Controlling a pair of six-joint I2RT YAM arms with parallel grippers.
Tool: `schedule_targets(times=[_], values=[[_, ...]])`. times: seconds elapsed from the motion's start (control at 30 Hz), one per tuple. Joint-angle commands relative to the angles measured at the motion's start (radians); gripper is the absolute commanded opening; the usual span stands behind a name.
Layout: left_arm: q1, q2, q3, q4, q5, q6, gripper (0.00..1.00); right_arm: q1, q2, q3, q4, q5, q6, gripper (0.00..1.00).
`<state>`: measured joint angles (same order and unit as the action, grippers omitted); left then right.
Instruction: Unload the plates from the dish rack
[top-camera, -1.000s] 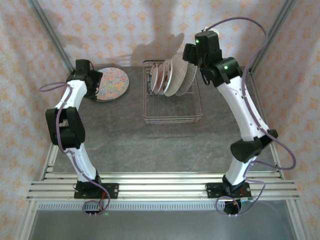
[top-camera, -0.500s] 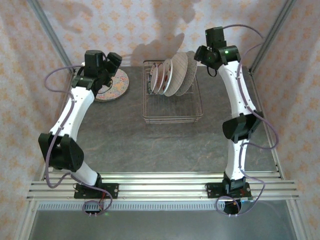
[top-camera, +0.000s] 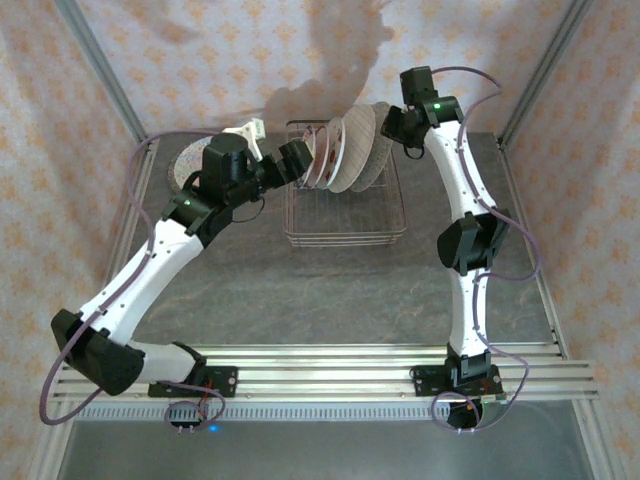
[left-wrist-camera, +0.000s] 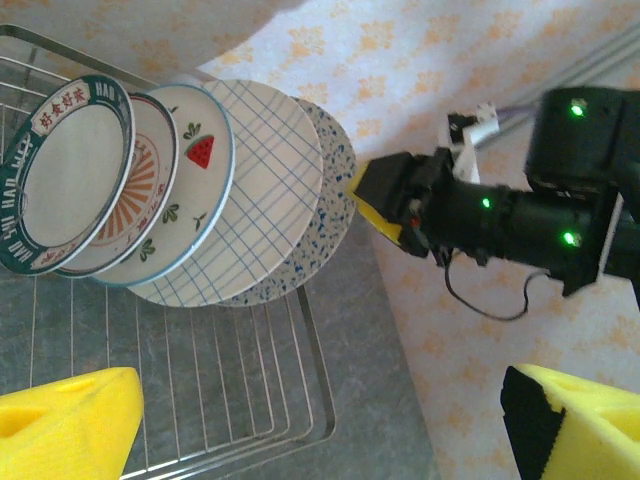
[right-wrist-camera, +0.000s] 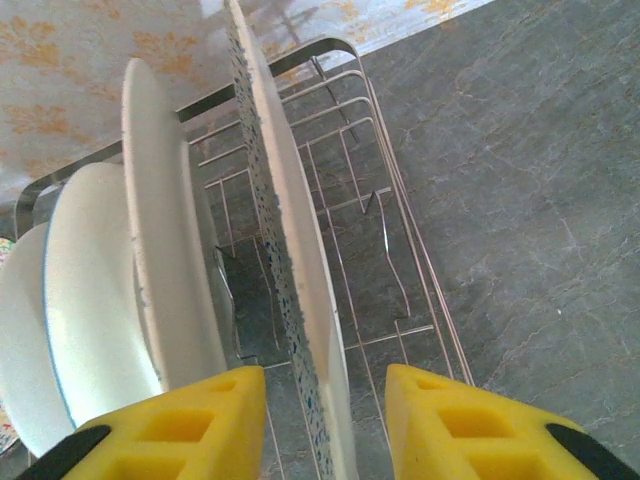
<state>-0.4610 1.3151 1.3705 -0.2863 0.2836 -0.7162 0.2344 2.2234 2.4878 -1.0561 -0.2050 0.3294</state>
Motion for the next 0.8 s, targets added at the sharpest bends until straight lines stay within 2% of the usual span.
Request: schedule_targets(times=[0.0,0.77], values=[[-0.017,-0.026,-0.023,0.023,-0.043,0.049,0.92,-0.005,0.008,0.015,0.005,-0.012,-0.003,0.36],[-0.049,-0.102,-0.074,0.040,-0.090,0.078,0.93,-0.007,0.100,0.045,0.060,-0.091,-0.026,0.21]])
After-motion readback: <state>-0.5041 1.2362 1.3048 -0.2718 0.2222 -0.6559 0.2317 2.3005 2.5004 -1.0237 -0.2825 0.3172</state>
